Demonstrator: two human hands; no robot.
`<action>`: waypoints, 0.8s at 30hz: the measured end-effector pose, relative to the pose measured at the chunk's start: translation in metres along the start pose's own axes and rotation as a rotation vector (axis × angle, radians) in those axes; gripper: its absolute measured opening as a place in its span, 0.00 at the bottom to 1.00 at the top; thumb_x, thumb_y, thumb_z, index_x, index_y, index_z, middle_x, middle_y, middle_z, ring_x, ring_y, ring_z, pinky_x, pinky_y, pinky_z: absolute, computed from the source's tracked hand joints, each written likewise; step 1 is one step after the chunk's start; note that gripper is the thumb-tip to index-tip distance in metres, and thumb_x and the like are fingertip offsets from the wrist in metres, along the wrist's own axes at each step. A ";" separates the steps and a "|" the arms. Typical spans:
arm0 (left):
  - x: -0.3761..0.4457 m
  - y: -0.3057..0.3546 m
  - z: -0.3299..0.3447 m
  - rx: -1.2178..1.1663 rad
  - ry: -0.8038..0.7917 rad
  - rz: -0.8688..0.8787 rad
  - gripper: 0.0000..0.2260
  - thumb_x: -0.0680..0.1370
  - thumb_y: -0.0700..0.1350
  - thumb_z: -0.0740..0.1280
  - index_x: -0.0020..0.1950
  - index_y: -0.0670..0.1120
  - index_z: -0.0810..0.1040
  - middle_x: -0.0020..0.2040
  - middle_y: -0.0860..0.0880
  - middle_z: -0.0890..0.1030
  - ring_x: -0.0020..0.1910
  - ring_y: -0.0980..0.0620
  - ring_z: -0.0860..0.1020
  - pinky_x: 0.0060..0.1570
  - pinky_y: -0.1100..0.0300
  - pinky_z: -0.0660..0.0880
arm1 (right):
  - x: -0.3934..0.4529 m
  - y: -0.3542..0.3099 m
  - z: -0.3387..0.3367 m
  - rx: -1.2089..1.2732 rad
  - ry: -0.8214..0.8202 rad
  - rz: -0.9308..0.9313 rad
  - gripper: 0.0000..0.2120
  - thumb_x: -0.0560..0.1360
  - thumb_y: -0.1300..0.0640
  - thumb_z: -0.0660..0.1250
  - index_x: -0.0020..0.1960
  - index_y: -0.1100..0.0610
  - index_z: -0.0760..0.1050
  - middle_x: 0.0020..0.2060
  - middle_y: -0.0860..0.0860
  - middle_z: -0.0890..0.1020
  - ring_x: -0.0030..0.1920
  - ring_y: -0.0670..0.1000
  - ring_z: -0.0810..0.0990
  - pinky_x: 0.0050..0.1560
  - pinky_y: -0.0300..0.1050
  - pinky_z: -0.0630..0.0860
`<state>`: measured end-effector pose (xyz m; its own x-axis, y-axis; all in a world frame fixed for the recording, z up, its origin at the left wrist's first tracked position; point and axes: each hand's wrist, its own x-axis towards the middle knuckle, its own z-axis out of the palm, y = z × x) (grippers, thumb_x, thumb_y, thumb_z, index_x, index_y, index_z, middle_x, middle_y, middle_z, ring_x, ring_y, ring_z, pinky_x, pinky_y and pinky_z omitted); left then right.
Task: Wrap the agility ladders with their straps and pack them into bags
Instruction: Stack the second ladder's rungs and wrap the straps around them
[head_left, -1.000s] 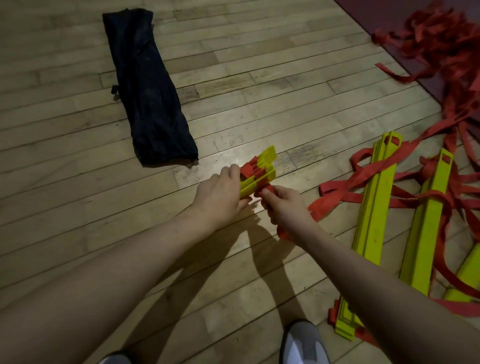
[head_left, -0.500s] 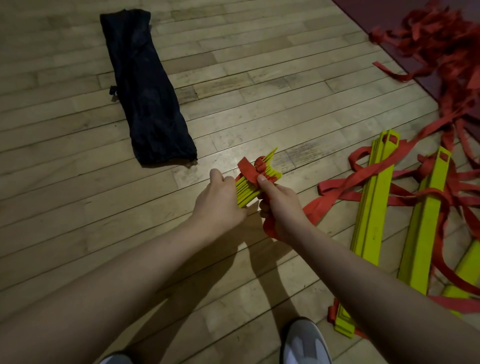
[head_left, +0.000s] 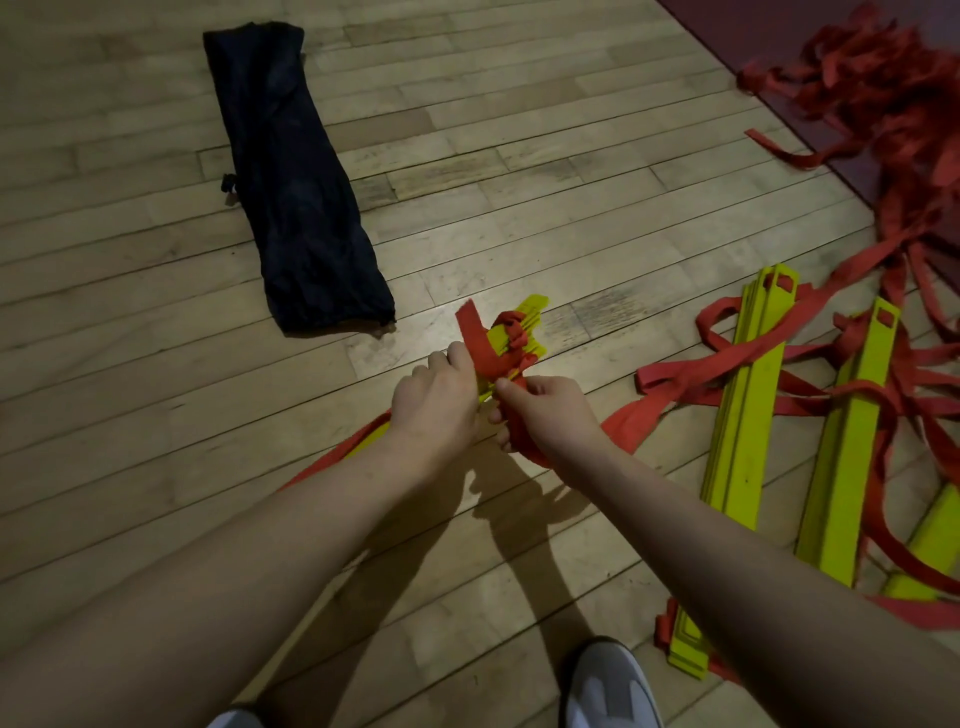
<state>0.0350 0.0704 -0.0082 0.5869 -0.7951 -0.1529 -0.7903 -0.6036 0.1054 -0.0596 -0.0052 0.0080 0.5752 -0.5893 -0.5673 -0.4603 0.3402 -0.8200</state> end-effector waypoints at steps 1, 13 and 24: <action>0.001 0.000 0.000 0.019 0.008 -0.002 0.20 0.78 0.47 0.65 0.65 0.40 0.62 0.57 0.42 0.74 0.53 0.44 0.77 0.41 0.57 0.69 | -0.001 -0.001 0.000 -0.005 -0.025 -0.010 0.10 0.80 0.59 0.63 0.42 0.63 0.74 0.33 0.56 0.78 0.24 0.49 0.74 0.26 0.40 0.73; -0.024 -0.001 -0.003 -0.059 -0.002 0.097 0.35 0.78 0.45 0.66 0.77 0.40 0.48 0.68 0.42 0.65 0.64 0.46 0.69 0.61 0.55 0.69 | 0.003 0.006 -0.005 0.070 0.080 0.024 0.19 0.75 0.48 0.69 0.46 0.67 0.78 0.35 0.57 0.76 0.25 0.49 0.69 0.27 0.42 0.65; -0.032 -0.014 0.001 -0.158 0.023 0.278 0.29 0.81 0.51 0.60 0.78 0.42 0.53 0.68 0.45 0.67 0.62 0.49 0.71 0.59 0.58 0.70 | 0.004 0.013 0.005 0.089 0.257 0.070 0.13 0.72 0.52 0.72 0.36 0.59 0.74 0.30 0.52 0.70 0.27 0.49 0.66 0.26 0.42 0.63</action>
<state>0.0267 0.1045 -0.0053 0.3576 -0.9309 -0.0744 -0.8850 -0.3632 0.2914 -0.0599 0.0008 -0.0058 0.3484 -0.7249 -0.5942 -0.4253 0.4427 -0.7894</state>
